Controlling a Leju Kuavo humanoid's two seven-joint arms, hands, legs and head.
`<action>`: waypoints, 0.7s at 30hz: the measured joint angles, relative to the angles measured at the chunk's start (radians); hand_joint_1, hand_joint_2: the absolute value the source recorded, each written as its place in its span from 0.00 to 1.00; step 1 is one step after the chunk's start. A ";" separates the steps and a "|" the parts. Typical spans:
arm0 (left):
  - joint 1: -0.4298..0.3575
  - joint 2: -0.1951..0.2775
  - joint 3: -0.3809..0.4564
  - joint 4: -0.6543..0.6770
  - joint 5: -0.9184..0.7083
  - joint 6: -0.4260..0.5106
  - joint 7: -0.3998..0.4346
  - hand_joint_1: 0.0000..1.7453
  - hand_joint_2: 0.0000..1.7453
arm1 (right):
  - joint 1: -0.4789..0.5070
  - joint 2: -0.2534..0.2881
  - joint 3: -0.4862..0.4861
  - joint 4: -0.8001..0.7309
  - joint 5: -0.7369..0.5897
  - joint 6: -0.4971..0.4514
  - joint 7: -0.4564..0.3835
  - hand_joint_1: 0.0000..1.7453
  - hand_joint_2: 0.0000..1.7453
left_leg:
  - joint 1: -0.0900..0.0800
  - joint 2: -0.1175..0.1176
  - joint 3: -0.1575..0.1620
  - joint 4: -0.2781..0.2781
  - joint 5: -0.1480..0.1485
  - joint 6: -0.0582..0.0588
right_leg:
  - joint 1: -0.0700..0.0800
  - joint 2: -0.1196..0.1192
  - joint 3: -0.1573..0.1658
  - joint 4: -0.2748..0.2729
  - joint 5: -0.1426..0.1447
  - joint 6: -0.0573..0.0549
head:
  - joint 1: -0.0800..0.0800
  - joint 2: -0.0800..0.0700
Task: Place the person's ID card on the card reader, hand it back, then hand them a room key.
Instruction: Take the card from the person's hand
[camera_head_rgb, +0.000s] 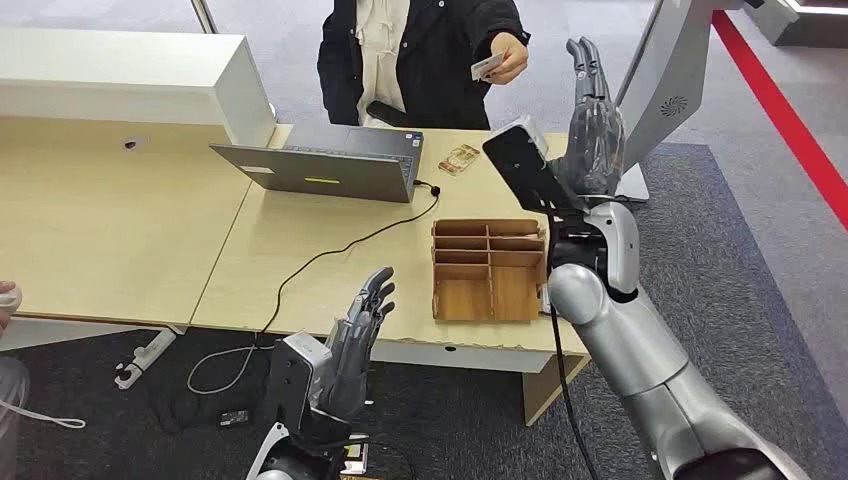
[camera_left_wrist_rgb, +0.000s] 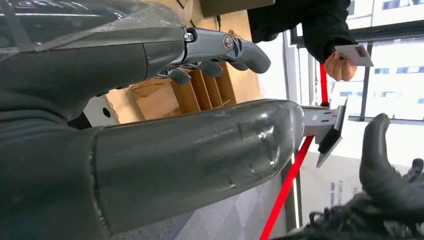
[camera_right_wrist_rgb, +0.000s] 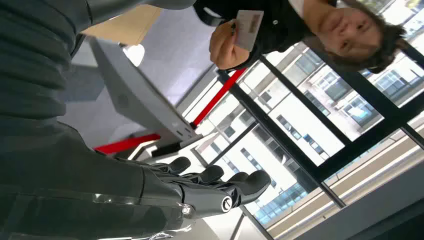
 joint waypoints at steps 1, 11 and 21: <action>0.000 -0.001 0.000 0.001 -0.001 -0.002 -0.001 0.00 0.00 | -0.011 0.003 0.006 0.020 0.016 0.003 0.007 0.00 1.00 | 0.000 0.000 0.000 0.000 0.000 0.000 | 0.000 0.000 0.000 0.000 0.000 0.000 | 0.000 0.000; 0.001 -0.009 0.001 0.009 -0.007 0.007 -0.009 0.00 0.00 | -0.188 0.049 0.121 0.325 0.252 0.083 0.143 0.00 1.00 | 0.000 -0.001 0.000 0.000 0.000 0.000 | 0.000 -0.001 0.000 0.000 0.000 0.000 | 0.000 0.000; 0.004 0.000 0.001 0.008 -0.003 0.044 0.002 0.00 0.00 | -0.299 0.079 0.215 0.534 0.366 0.105 0.225 0.00 1.00 | 0.000 -0.001 0.000 0.000 0.000 0.000 | 0.000 -0.001 0.000 0.000 0.000 0.000 | 0.000 0.000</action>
